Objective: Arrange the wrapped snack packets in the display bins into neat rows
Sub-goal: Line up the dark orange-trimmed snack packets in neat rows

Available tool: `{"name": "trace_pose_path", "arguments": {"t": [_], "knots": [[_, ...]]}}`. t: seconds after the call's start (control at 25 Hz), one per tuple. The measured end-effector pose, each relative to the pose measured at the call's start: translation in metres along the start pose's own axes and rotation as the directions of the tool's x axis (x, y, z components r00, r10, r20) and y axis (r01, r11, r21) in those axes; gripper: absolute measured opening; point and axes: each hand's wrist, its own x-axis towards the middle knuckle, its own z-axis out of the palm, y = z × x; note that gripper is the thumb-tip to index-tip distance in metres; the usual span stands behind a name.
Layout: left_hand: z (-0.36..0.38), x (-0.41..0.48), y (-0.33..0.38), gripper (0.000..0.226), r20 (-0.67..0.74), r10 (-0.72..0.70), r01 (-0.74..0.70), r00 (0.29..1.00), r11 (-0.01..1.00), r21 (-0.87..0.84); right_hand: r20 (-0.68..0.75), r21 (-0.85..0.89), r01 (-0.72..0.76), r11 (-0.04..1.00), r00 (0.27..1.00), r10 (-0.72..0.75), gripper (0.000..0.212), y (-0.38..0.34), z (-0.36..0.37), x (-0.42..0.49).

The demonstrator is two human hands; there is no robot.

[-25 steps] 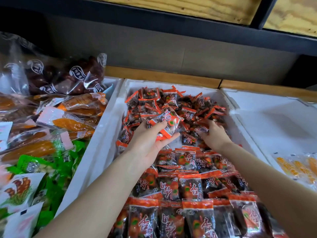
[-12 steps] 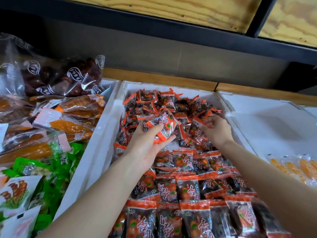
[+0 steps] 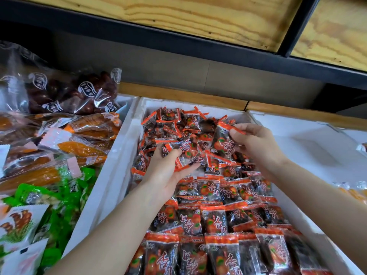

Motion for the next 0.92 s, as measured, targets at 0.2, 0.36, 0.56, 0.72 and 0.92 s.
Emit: {"name": "trace_pose_path", "arguments": {"t": [0.2,0.36,0.56,0.72,0.92], "knots": [[0.002,0.004,-0.001,0.056,0.01,-0.035,0.034,0.999,0.999,0.023,0.111,-0.014,0.003,1.0,0.994,-0.002,0.014,0.007,0.016,-0.006],[0.001,0.009,-0.004,0.035,0.113,-0.115,0.103,0.987,0.989,0.104,0.173,-0.084,0.015,0.996,0.985,-0.001,0.011,0.014,0.041,-0.01],[-0.005,0.013,-0.008,0.059,0.118,0.08,-0.1,0.99,0.981,0.168,0.234,-0.059,0.117,0.991,0.967,-0.101,0.007,0.01,0.046,-0.003],[-0.009,0.017,-0.006,0.042,0.098,0.138,-0.149,0.986,0.982,0.12,0.124,-0.317,0.014,0.948,0.992,0.027,0.031,0.045,0.029,0.025],[-0.009,0.019,-0.004,0.038,0.078,0.16,-0.169,0.984,0.977,0.129,0.225,-0.546,-0.126,0.828,0.93,0.29,0.051,0.089,0.032,0.039]]}}
